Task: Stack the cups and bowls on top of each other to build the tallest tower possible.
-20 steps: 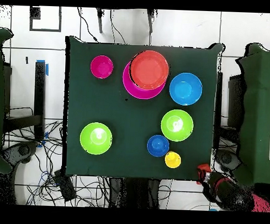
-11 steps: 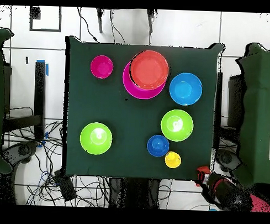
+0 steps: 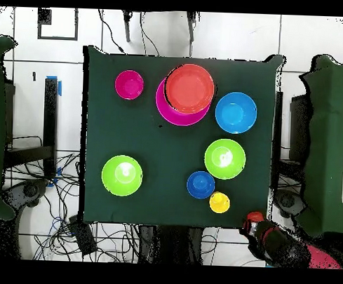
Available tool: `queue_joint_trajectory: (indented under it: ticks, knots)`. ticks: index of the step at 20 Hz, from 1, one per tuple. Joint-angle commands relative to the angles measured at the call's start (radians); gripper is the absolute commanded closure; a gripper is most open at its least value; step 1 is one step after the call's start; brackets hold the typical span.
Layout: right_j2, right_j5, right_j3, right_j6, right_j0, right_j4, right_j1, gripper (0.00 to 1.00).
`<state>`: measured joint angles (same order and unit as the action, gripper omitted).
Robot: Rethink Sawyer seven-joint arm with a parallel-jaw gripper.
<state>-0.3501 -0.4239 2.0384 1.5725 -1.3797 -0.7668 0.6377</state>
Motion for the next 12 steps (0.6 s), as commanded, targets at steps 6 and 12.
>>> queue_joint_trajectory:
  ticks: [6,12]
  knots:
    - [0.028,0.091,0.051,0.101,0.094,-0.015,0.002,0.0]
    - [-0.001,0.04,0.08,0.1,0.156,0.049,0.057,0.0]
